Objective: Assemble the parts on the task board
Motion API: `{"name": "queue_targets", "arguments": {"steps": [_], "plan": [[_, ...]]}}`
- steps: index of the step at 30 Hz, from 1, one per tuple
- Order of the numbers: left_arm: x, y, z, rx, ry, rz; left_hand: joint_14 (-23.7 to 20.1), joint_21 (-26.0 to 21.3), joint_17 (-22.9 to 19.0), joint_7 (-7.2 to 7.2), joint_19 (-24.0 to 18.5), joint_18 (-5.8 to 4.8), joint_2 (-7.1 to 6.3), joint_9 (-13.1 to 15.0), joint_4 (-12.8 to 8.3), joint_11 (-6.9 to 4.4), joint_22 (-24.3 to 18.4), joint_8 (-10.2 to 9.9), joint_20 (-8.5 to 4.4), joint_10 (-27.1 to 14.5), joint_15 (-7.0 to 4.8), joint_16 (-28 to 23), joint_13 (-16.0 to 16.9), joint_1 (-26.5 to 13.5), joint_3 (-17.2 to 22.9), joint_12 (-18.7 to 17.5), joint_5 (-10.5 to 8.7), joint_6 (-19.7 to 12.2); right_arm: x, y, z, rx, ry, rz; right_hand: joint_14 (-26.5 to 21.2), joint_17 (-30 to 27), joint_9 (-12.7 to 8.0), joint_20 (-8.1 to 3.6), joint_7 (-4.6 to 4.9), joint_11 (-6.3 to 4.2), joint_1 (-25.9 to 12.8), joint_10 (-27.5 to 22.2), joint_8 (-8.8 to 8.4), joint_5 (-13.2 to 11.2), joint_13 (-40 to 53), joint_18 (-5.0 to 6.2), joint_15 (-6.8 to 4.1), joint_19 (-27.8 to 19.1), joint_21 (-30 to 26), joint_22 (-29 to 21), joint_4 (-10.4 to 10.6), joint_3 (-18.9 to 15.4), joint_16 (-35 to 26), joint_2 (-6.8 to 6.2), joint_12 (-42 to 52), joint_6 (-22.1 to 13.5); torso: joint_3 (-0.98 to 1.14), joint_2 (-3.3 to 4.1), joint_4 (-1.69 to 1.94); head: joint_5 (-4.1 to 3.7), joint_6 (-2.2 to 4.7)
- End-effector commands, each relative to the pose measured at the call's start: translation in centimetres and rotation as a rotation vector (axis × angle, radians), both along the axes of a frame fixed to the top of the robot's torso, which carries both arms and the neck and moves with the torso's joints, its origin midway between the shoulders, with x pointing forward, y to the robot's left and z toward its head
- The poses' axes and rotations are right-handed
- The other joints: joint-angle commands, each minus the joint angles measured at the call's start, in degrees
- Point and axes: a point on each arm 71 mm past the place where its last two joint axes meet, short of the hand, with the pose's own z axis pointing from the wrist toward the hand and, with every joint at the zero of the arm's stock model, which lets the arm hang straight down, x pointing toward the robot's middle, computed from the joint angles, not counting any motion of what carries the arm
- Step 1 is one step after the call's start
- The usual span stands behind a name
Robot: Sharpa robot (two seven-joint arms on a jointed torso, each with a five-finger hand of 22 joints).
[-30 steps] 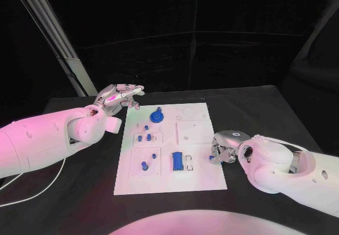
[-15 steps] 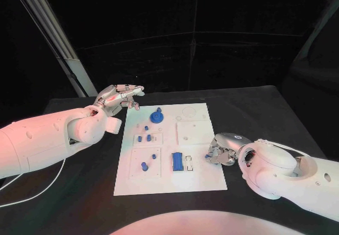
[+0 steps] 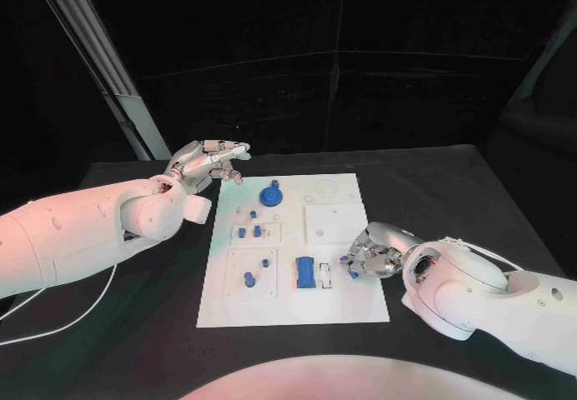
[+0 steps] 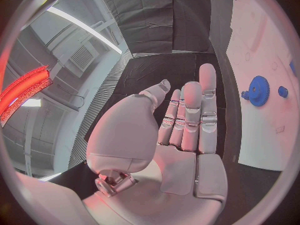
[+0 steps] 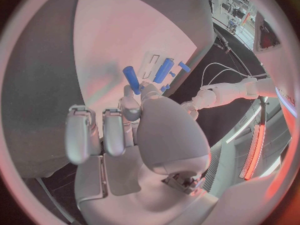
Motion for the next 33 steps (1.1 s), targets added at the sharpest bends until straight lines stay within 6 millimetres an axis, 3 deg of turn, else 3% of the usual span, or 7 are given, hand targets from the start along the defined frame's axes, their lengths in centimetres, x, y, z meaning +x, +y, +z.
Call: {"name": "queue_targets", "arguments": {"steps": [1, 7, 11, 33], "plan": [[0.0, -0.2, 0.1, -0.011, -0.002, -0.012, -0.4, -0.1, -0.1, 0.10, 0.1, 0.74, -0.01, -0.1, 0.1, -0.01, -0.1, 0.4, 0.35, -0.4, -0.03, 0.3, -0.1, -0.4, -0.2, 0.1, 0.17, -0.4, 0.0, 0.1, -0.2, 0.088, 0.049, -0.057, 3.6, 1.0, -0.1, -0.11, -0.09, 0.08, -0.2, 0.5, -0.44, 0.6, 0.1, -0.06, -0.24, 0.9, 0.2, 7.7, 0.2, 0.5, 0.3, -0.53, 0.2, 0.5, -0.04, 0.02, 0.00, 0.08, -0.19], [0.0, -0.2, 0.1, -0.011, -0.002, -0.013, -0.4, -0.1, -0.1, 0.10, 0.1, 0.74, -0.01, -0.1, 0.1, -0.01, -0.1, 0.4, 0.35, -0.4, -0.03, 0.3, -0.1, -0.4, -0.2, 0.1, 0.17, -0.4, 0.1, 0.5, -0.8, 0.106, 0.120, -0.076, 3.6, 1.2, -0.3, -0.14, -0.18, 0.02, -0.8, 0.7, -0.66, 1.9, 0.4, -0.08, -0.28, 0.9, 0.3, 7.8, 0.6, 0.9, 0.5, -1.12, 0.6, 1.1, -0.08, 0.04, 0.06, 0.11, -0.39], [0.0, -0.2, 0.1, -0.012, -0.001, -0.015, -0.4, -0.1, -0.1, 0.09, 0.1, 0.74, 0.00, -0.1, 0.1, -0.02, -0.1, 0.4, 0.35, -0.5, -0.03, 0.3, -0.1, -0.4, -0.2, 0.2, 0.18, -0.4, 0.1, 1.0, -1.0, 0.116, 0.137, -0.073, 3.7, 1.5, -0.2, -0.18, -0.40, -0.12, -1.0, 0.9, -0.50, 2.0, 0.7, -0.12, -0.36, 1.0, 0.4, 7.9, 0.6, 1.1, 0.7, -1.25, 0.9, 1.8, 0.02, -0.01, -0.11, 0.24, -0.45], [-0.1, -0.4, 0.1, -0.013, 0.005, -0.023, -0.4, -0.2, -0.2, -0.04, 0.2, 0.78, 0.17, 0.0, -0.1, -0.13, -0.2, 0.6, 0.34, -0.5, -0.10, 0.4, -0.1, 0.0, -0.2, 0.4, 0.20, -0.3, 0.3, 2.8, -1.5, 0.116, 0.182, -0.052, 3.9, 3.1, 0.4, -0.79, -1.57, -1.05, -3.0, 2.4, 0.13, 1.7, 2.6, -0.42, -1.09, 1.8, 1.3, 9.1, 0.7, 1.8, 1.8, -1.14, 3.3, 4.8, 0.01, -0.02, -0.04, 0.29, -0.42]]}}
